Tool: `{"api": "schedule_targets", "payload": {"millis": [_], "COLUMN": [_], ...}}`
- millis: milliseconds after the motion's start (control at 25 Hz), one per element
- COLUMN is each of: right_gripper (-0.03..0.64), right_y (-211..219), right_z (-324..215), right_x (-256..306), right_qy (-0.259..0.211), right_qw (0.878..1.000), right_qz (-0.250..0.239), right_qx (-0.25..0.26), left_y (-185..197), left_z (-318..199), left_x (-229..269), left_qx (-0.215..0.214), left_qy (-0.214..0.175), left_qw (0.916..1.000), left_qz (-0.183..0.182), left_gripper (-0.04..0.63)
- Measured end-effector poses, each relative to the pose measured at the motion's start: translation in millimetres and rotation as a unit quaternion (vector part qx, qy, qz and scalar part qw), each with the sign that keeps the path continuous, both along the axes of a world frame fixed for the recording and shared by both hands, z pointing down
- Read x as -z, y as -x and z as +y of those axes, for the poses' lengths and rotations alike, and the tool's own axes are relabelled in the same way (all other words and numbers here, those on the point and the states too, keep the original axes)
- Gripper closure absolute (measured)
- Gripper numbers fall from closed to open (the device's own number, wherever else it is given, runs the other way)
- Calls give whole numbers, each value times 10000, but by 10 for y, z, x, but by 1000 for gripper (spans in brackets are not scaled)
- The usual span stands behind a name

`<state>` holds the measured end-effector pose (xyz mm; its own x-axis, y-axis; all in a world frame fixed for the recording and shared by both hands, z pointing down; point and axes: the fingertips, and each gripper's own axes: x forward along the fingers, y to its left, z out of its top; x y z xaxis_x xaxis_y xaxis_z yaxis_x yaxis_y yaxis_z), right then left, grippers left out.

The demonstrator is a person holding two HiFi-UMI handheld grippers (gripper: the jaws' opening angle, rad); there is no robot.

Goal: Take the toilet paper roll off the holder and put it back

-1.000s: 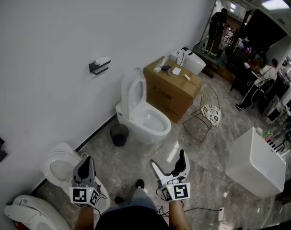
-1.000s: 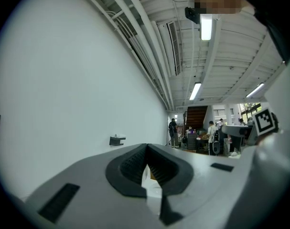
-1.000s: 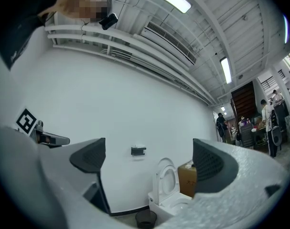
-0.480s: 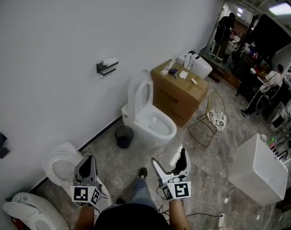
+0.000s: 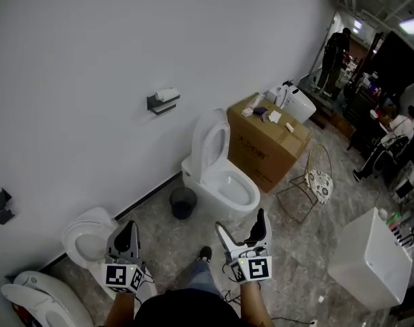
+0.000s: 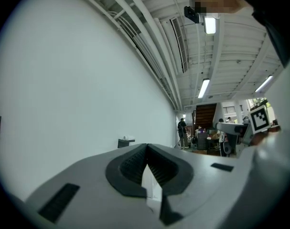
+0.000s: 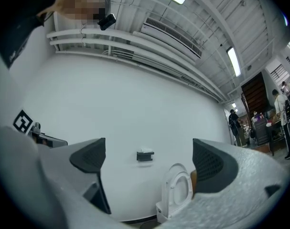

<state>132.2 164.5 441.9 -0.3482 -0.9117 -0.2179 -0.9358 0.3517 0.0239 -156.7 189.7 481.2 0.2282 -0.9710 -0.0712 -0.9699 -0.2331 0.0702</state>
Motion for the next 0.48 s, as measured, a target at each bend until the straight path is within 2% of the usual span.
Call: {"api": "schedule_targets", "payload": {"millis": [480], "right_gripper": [69], "right_y": [-129], "right_z": [-1256], "right_x": [21], "right_qy": [20], "right_qw": [9997], "right_qz": [-42], "right_qx": [258], "left_y": [-98], "left_z": [-1099], "left_x": [193], "left_qx": [469], "left_qy": [-31], "left_qw": [9989], "left_qz": [-65], "left_gripper": [592]}}
